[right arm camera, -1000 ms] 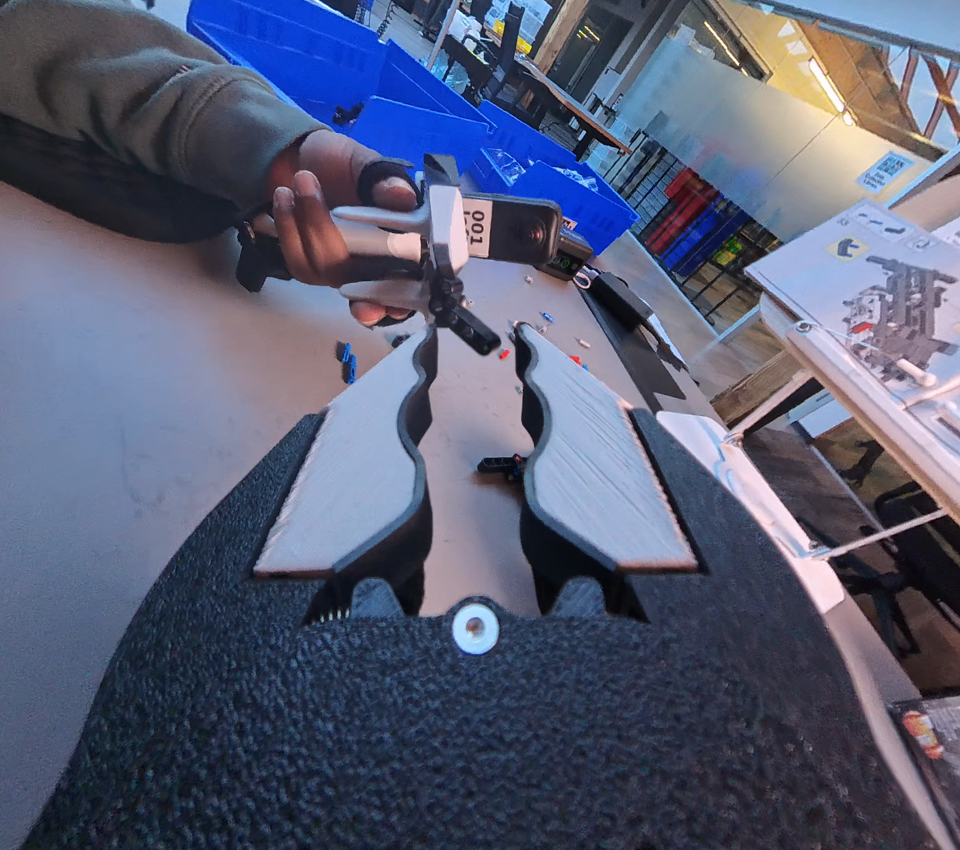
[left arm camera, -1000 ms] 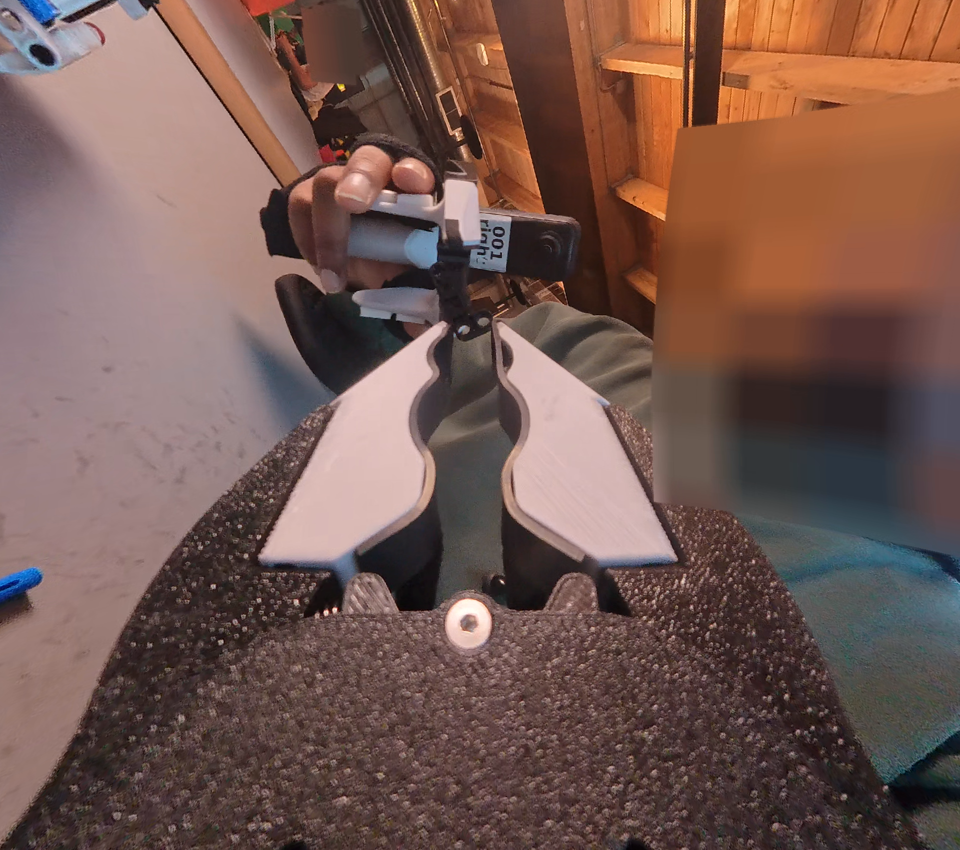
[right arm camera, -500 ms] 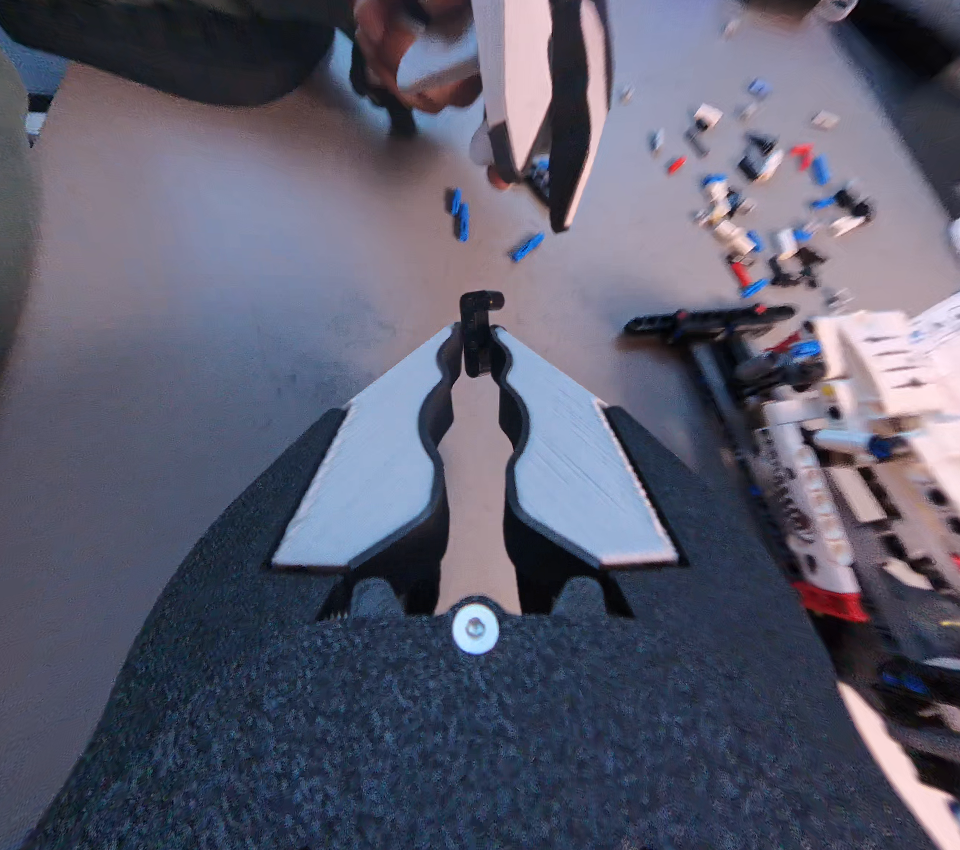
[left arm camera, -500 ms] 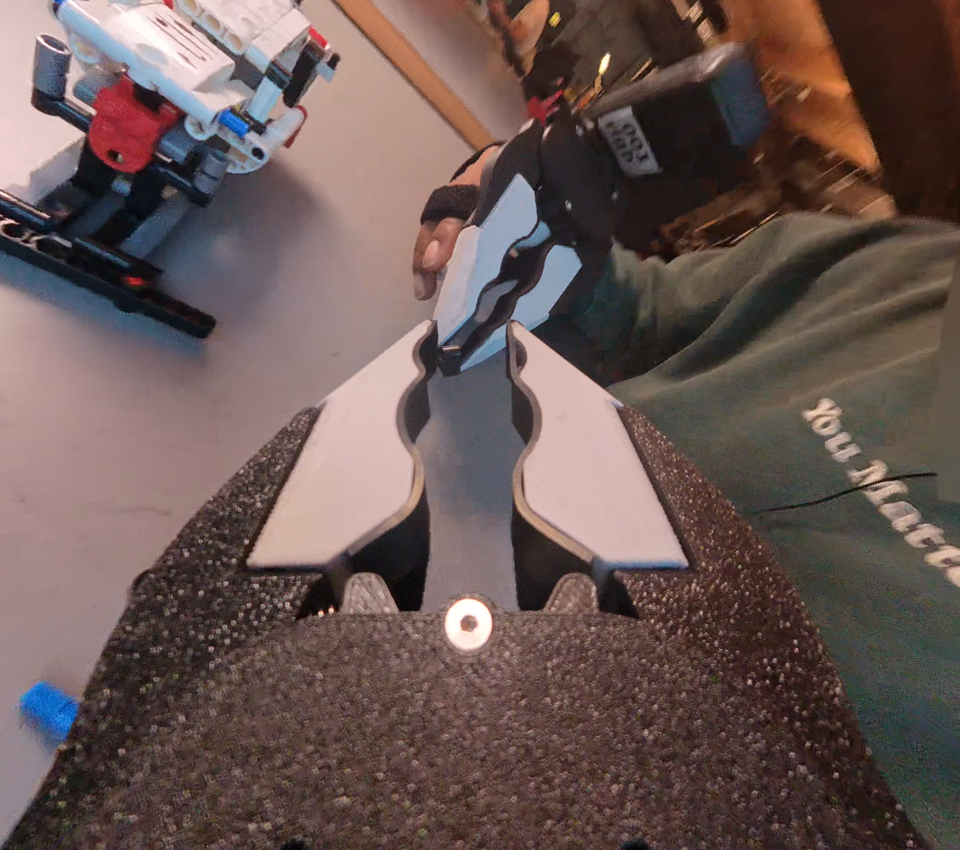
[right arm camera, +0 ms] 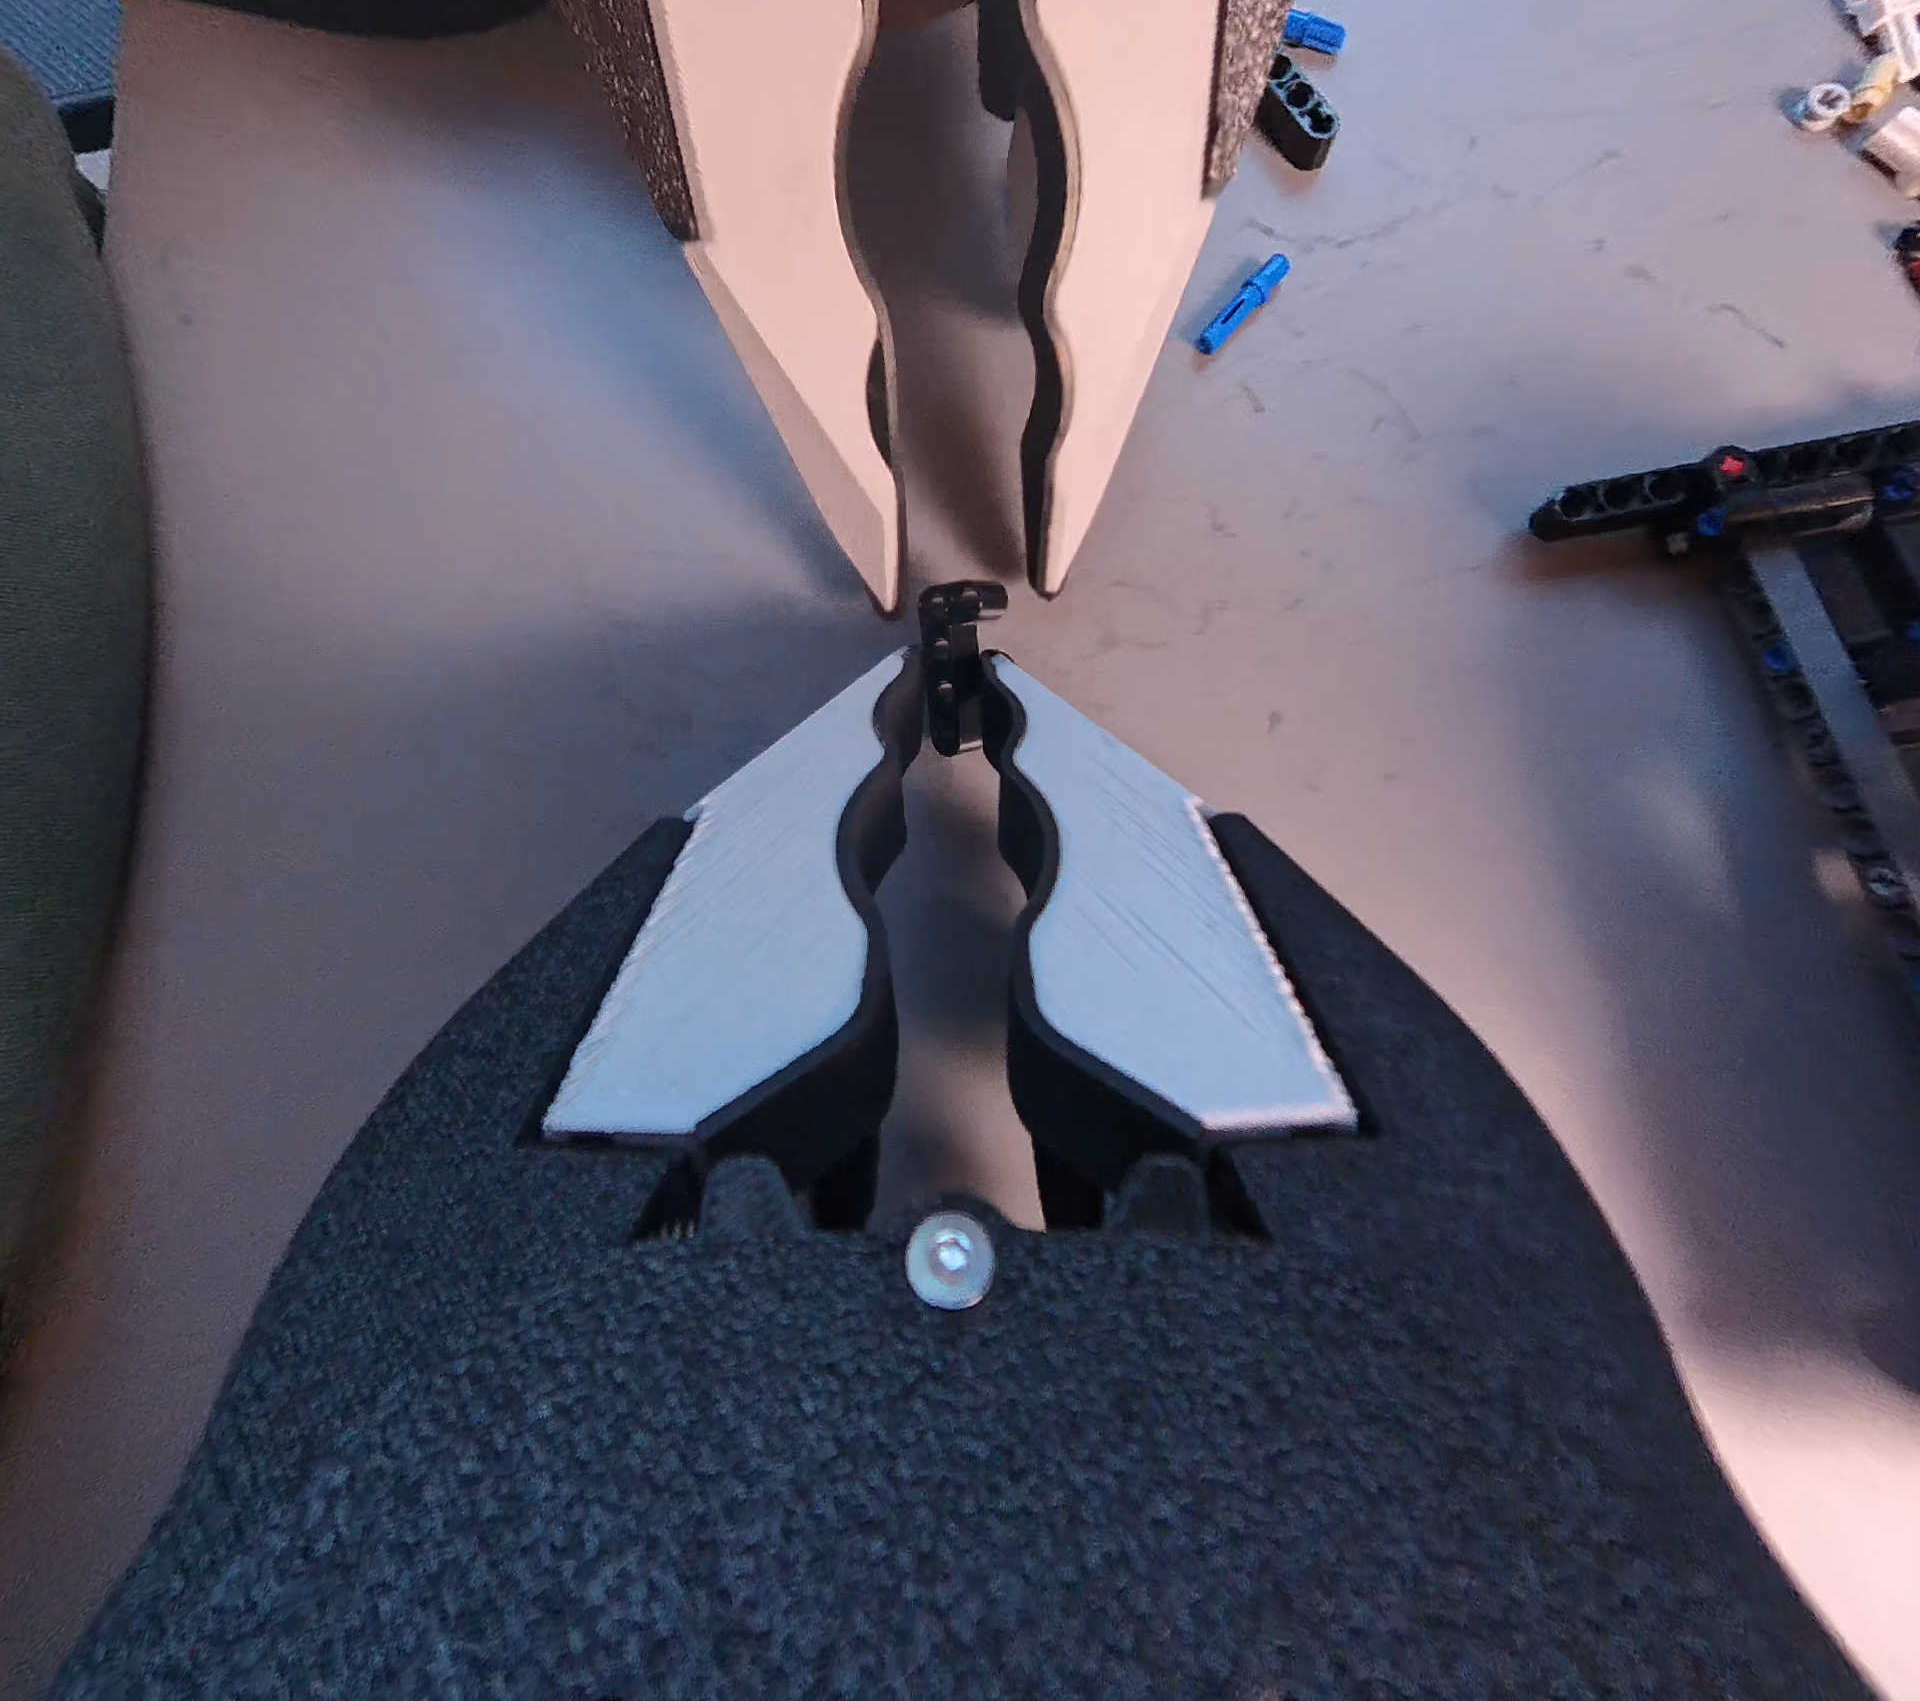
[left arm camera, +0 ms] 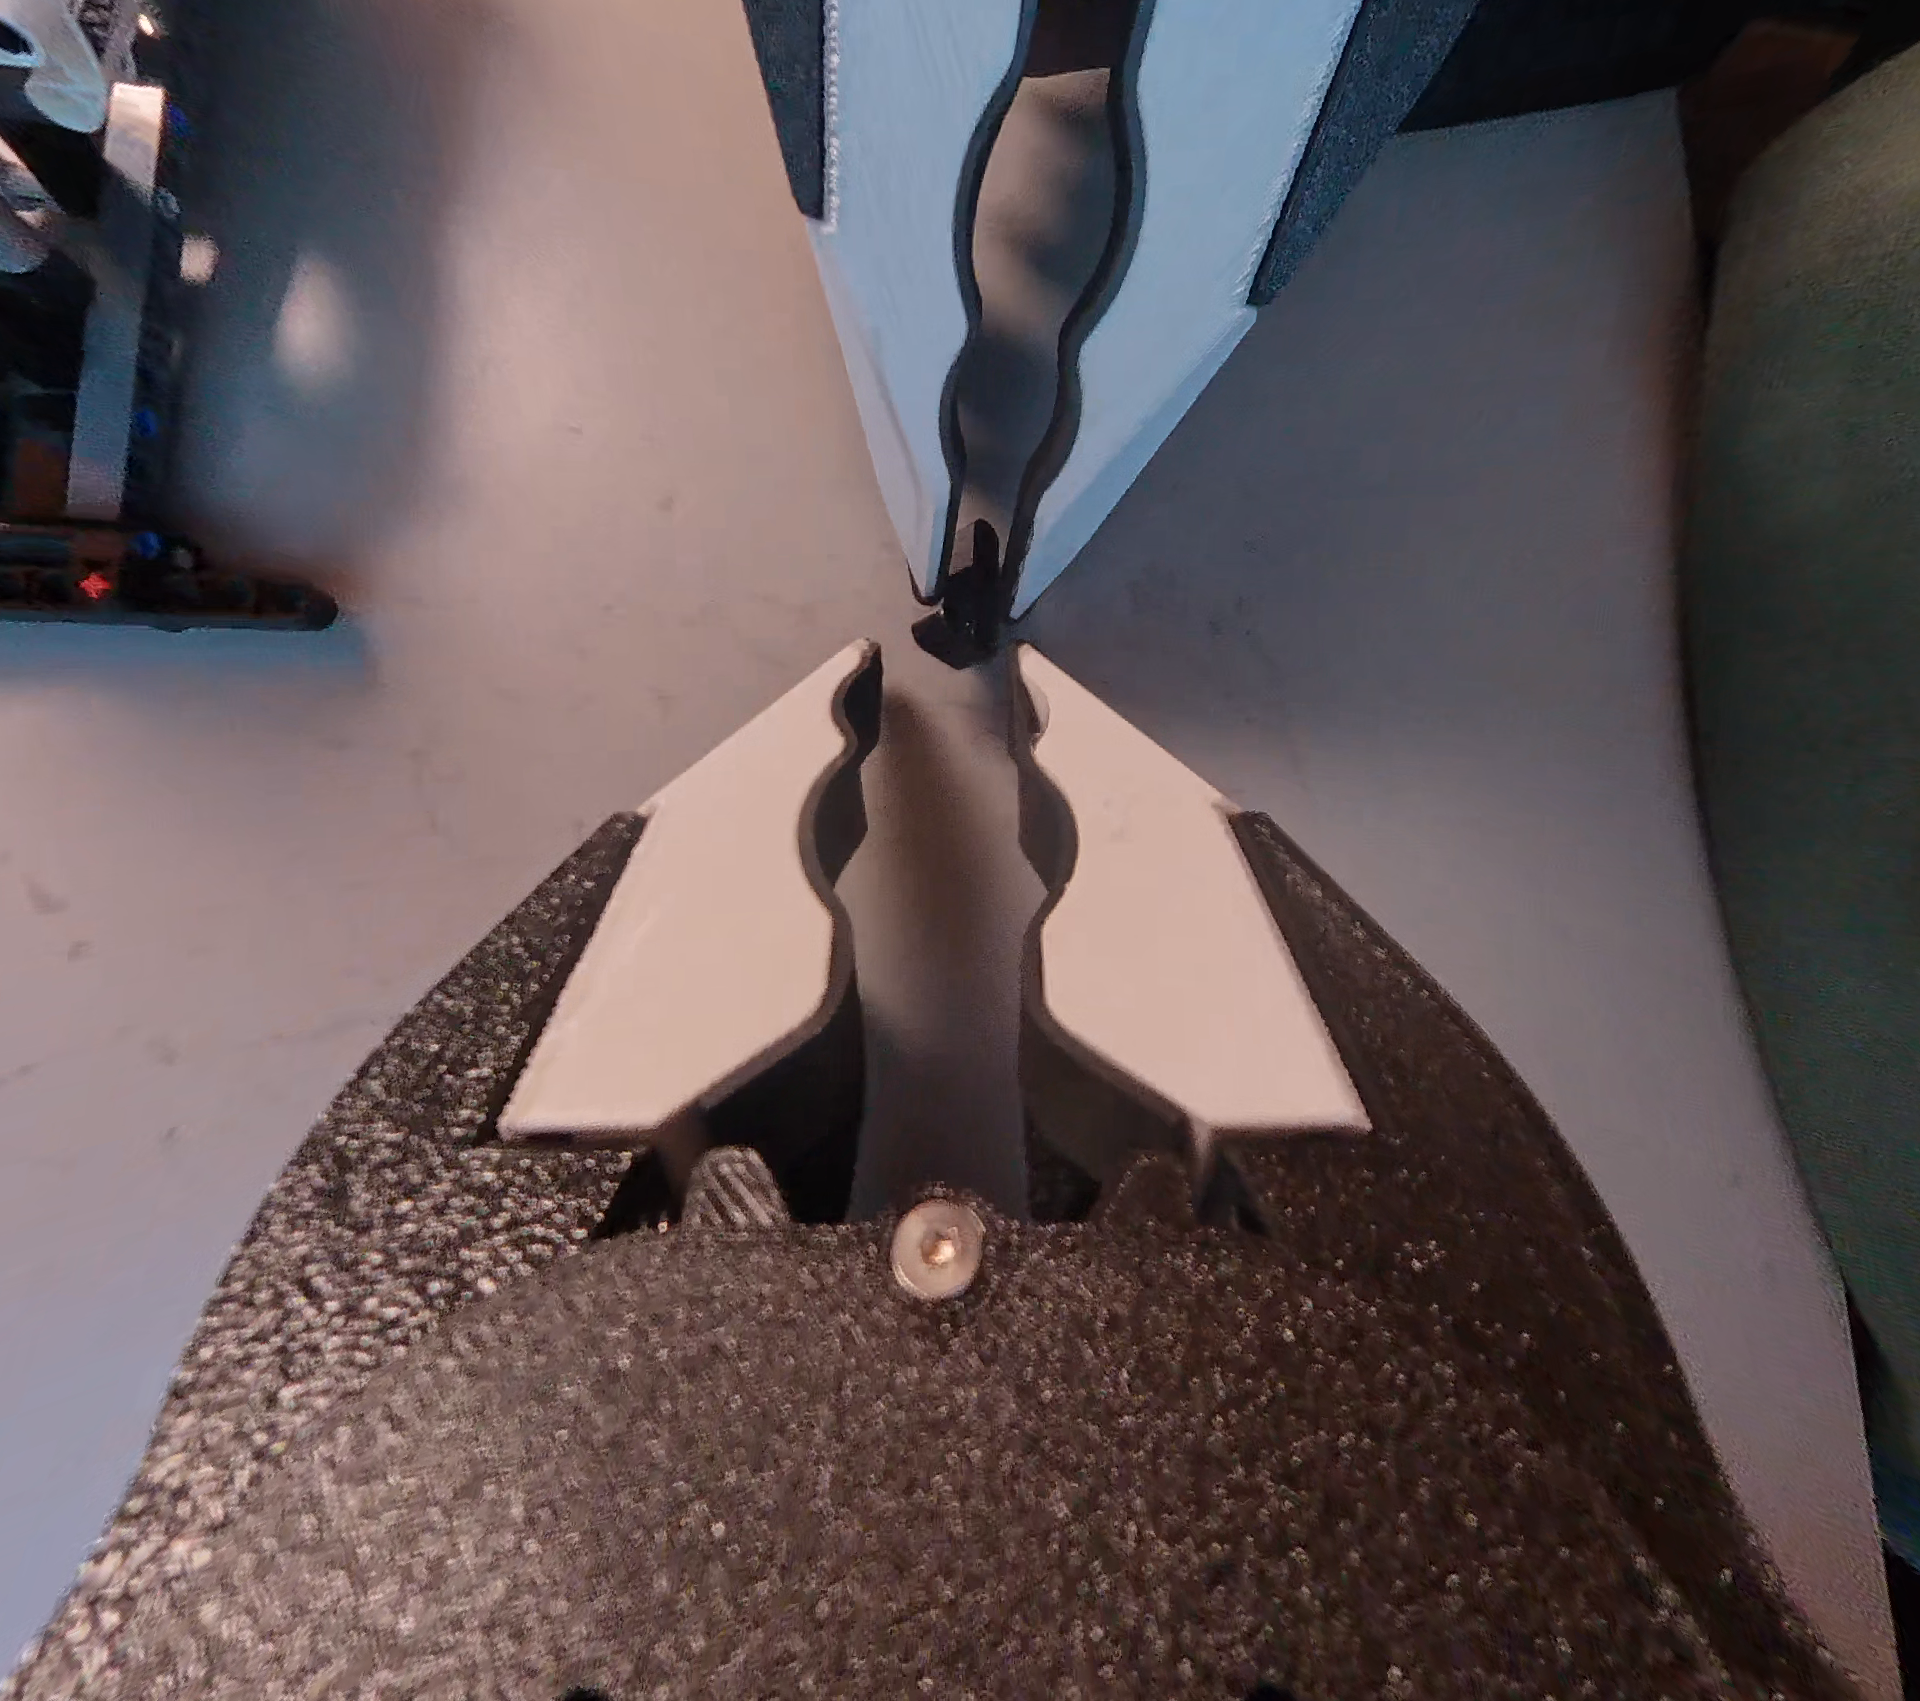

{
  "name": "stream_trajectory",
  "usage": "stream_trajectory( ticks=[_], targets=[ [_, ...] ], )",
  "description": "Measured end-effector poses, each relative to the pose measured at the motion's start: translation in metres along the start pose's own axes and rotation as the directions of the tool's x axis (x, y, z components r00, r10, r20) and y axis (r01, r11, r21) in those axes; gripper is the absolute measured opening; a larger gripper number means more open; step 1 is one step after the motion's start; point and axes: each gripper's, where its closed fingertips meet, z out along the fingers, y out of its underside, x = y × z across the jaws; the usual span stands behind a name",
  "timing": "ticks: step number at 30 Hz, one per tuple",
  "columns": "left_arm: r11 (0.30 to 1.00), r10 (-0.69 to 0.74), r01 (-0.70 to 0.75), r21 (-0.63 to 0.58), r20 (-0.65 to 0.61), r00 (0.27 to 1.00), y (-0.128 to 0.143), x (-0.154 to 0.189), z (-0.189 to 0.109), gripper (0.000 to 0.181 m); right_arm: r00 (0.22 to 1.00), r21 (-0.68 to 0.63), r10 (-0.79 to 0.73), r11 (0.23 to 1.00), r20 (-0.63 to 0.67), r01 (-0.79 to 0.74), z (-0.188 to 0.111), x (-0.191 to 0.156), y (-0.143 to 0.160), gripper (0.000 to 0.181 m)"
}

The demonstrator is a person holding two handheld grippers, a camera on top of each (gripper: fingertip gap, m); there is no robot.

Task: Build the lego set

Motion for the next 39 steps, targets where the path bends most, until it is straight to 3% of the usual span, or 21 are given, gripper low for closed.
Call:
stream_trajectory(
  ticks=[10,15,25,39],
  targets=[
    [0.999,-0.023,0.022,-0.046,-0.029,0.999,0.007,0.004,0.002,0.008,0.999,0.005,-0.025,1.0,-0.022,0.025,0.002,-0.001,-0.002,0.01],
    [0.997,-0.047,0.046,-0.056,-0.029,0.998,0.009,0.003,-0.001,0.009,0.998,-0.005,-0.056,0.998,-0.041,0.056,0.002,0.001,0.0,0.02],
    [0.993,-0.107,0.104,-0.062,-0.038,0.994,0.014,-0.002,-0.009,0.017,0.994,0.009,-0.089,0.996,-0.055,0.09,0.0,0.002,-0.001,0.02],
    [1.0,-0.006,0.005,-0.015,-0.043,0.999,0.003,0.008,-0.007,0.018,0.988,-0.022,-0.143,0.99,-0.062,0.142,0.006,-0.004,0.0,0.008]
  ],
)
